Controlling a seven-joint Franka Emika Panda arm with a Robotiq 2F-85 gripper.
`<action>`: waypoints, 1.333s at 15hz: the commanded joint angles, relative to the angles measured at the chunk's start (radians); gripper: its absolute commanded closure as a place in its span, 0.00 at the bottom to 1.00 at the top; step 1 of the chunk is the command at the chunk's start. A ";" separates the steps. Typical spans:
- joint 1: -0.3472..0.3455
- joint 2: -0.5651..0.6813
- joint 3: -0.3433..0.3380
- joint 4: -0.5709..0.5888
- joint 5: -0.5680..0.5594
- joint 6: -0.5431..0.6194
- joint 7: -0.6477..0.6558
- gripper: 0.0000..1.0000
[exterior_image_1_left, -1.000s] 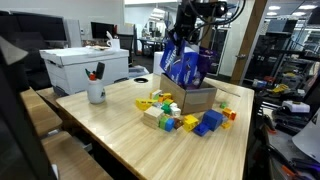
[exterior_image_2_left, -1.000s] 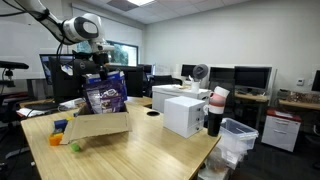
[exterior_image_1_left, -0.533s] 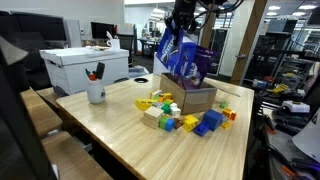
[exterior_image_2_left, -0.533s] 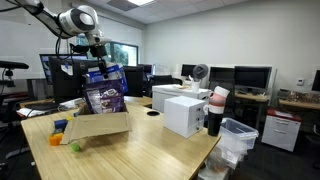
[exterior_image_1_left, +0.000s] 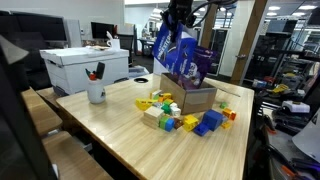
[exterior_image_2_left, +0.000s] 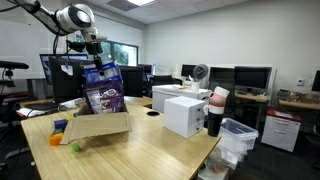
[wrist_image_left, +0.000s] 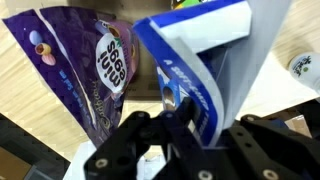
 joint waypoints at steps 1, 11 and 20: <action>0.018 0.037 0.014 0.042 -0.016 -0.040 0.012 0.94; 0.098 0.103 0.043 0.076 0.021 -0.094 -0.046 0.94; 0.171 0.106 0.091 0.033 0.100 -0.121 -0.116 0.94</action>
